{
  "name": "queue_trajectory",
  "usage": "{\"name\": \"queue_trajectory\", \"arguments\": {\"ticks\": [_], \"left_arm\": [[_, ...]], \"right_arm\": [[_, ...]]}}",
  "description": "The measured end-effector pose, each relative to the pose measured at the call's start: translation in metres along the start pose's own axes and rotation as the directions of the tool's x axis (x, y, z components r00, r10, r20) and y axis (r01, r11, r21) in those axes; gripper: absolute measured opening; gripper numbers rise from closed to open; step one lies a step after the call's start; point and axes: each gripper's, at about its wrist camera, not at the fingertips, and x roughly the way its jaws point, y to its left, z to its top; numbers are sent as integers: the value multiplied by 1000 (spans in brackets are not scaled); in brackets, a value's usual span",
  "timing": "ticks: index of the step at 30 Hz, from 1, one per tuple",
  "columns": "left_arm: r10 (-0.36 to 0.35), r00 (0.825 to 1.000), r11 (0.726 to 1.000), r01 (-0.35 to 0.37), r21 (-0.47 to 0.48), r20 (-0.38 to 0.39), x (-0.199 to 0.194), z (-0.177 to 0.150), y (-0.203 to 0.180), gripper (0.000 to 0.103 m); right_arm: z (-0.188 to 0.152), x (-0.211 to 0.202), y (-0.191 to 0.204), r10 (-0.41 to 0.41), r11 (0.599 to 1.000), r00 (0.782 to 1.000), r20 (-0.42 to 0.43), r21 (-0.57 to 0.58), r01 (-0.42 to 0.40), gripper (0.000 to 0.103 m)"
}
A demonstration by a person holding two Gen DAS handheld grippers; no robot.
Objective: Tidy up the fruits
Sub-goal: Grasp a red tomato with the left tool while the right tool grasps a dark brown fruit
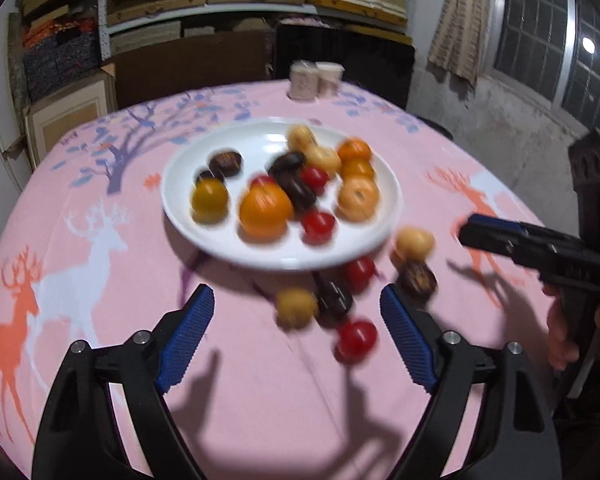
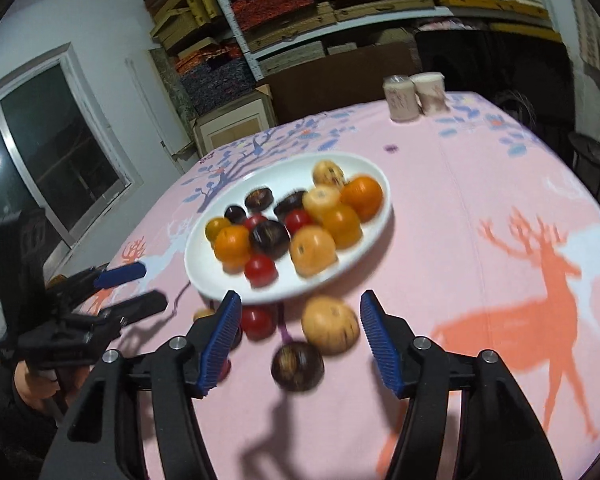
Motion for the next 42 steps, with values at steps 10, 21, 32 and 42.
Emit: {"name": "queue_trajectory", "arguments": {"ticks": [10,21,32,42], "left_arm": [[31,994,1000,-30,6,-103,36,-23,-33,52],[-54,999,998,54,-21,0,25,-23,-36,28],[-9,987,995,25,-99,160,-7,-23,-19,28],[-21,990,992,37,-119,137,-3,-25,-13,28]], "right_arm": [[-24,3,-30,35,988,999,9,149,-36,63],[-25,9,-26,27,991,999,-24,133,-24,63],[-33,42,47,-187,958,970,-152,-248,146,56],[-28,59,48,-247,948,955,-163,-243,204,39]]}}
